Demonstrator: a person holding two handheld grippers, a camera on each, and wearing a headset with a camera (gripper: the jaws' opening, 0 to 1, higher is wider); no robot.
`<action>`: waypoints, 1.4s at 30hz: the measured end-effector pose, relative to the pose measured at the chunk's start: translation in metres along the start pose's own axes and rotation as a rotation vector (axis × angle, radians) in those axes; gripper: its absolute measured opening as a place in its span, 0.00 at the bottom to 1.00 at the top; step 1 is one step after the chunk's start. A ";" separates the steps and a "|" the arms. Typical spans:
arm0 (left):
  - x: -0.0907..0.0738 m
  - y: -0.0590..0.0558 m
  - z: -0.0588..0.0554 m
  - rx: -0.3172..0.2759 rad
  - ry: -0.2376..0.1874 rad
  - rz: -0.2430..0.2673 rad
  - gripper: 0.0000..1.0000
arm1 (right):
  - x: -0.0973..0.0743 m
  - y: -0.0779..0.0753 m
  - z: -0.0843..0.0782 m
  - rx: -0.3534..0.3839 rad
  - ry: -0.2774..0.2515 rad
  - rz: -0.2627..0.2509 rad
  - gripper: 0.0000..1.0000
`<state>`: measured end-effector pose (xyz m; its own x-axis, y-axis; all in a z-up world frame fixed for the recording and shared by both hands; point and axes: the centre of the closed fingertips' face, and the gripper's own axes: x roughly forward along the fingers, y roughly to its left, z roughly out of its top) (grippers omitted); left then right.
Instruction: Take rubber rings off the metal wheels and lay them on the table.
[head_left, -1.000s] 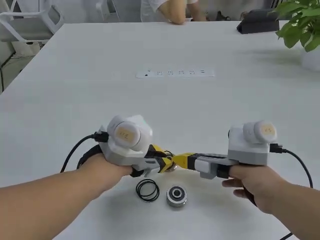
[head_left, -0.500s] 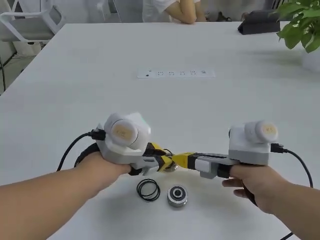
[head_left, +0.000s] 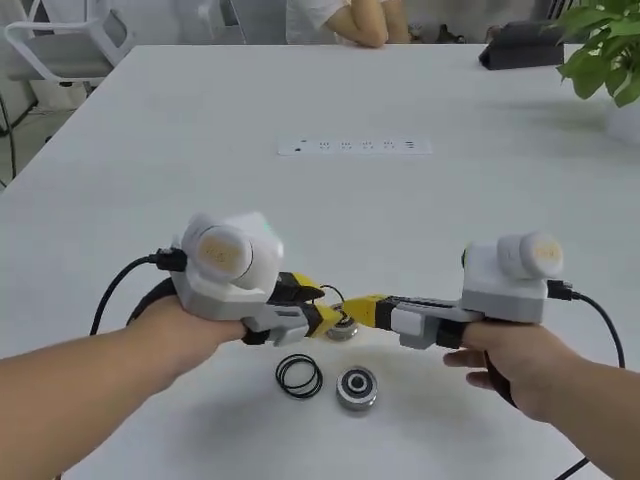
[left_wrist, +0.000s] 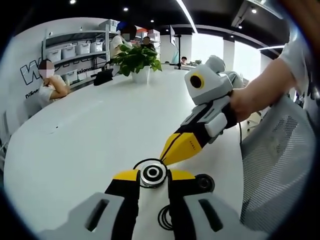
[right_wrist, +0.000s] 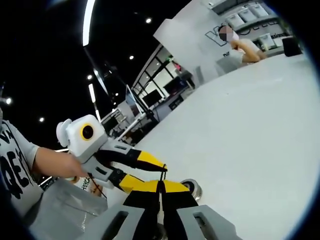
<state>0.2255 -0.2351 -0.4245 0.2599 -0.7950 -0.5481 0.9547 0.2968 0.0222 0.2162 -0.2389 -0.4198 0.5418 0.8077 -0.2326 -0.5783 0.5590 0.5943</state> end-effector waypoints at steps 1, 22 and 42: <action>-0.002 -0.001 0.000 0.003 -0.002 -0.003 0.19 | 0.000 0.002 0.000 0.001 0.000 0.002 0.00; -0.049 -0.010 -0.003 -0.029 -0.052 -0.003 0.37 | 0.004 0.023 0.001 -0.011 0.014 0.032 0.00; -0.079 -0.014 -0.020 -0.076 -0.056 0.010 0.56 | 0.011 0.025 -0.016 -0.019 0.087 0.058 0.00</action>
<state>0.1889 -0.1656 -0.3985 0.2789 -0.8198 -0.5002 0.9389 0.3422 -0.0375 0.1985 -0.2129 -0.4199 0.4524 0.8516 -0.2648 -0.6192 0.5136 0.5939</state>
